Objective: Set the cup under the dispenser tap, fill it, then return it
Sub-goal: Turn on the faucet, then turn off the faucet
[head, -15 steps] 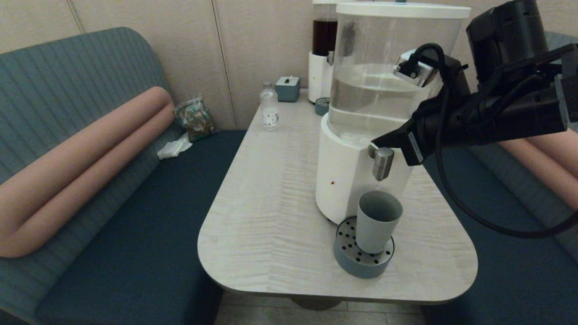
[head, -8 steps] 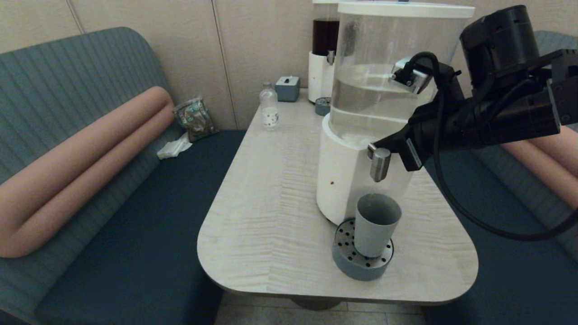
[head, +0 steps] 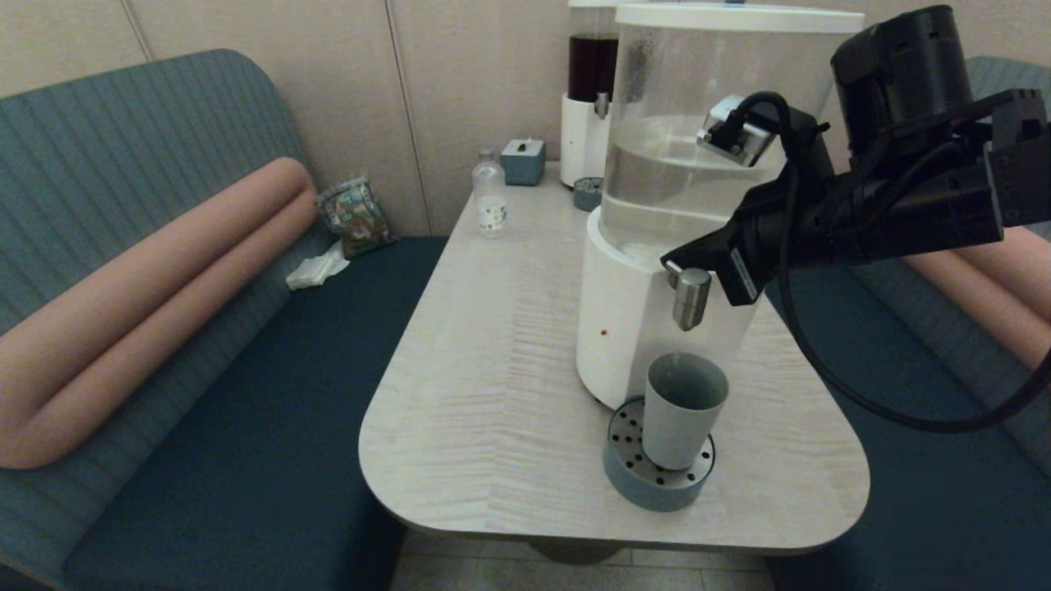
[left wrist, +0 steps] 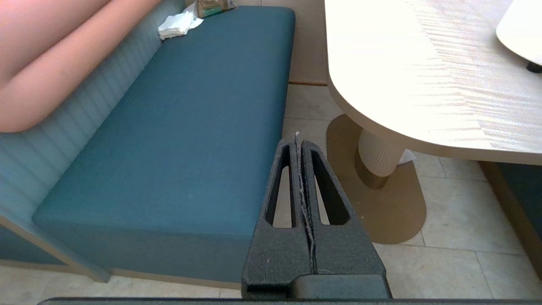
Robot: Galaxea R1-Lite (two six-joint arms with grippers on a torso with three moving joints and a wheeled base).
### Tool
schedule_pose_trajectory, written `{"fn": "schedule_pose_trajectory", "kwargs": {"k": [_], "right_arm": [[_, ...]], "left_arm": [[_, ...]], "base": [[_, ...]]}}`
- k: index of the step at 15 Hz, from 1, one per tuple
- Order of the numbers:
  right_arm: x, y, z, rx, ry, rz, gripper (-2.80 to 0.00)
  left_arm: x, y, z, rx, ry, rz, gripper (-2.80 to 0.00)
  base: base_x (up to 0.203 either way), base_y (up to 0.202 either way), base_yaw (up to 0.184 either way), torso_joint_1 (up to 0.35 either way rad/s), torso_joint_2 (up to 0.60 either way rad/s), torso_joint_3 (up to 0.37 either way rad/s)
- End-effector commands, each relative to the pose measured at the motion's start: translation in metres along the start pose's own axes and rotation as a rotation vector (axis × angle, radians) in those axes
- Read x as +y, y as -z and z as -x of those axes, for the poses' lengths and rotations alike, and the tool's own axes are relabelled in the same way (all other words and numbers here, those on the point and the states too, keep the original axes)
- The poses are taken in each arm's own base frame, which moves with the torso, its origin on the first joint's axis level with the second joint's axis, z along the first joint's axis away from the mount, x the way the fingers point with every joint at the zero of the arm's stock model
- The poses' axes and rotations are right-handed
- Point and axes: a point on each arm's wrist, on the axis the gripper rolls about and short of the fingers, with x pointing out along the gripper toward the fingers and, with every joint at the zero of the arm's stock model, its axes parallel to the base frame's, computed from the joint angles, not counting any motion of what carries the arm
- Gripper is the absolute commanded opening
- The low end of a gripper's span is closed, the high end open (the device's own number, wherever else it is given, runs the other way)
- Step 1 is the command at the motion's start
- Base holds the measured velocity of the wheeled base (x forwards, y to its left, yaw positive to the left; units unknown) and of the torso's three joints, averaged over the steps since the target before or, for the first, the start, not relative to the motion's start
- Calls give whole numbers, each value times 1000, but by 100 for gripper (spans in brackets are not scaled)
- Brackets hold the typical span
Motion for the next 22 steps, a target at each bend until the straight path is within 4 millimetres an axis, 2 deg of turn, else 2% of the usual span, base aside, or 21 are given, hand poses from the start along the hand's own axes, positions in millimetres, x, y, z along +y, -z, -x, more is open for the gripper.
{"fn": "schedule_pose_trajectory", "kwargs": {"k": [1,5,8,10,14,18,22], "right_arm": [[0,1,-2,6,-2,32,-280],[-4,0,-3,-3,14,41,-280],[-18,2,2,-33,76,31,-280],[-27,6,14,-35,114,16,-280],[-33,8,39,-51,164,-6,-280],[-24,7,75,-92,195,-19,-280],[-12,20,100,-89,208,-48,-280]], "left_arm": [[0,0,0,1,-1,0,-280],[0,0,0,1,-1,0,-280],[0,0,0,1,-1,0,-280],[0,0,0,3,-1,0,-280],[0,0,0,1,-1,0,-280],[0,0,0,1,-1,0,-280],[0,0,0,2,-1,0,-280]], "base": [[0,0,0,0,0,0],[0,0,0,0,0,0],[0,0,0,0,0,0],[0,0,0,0,0,0],[0,0,0,0,0,0],[0,0,0,0,0,0],[0,0,0,0,0,0]]}}
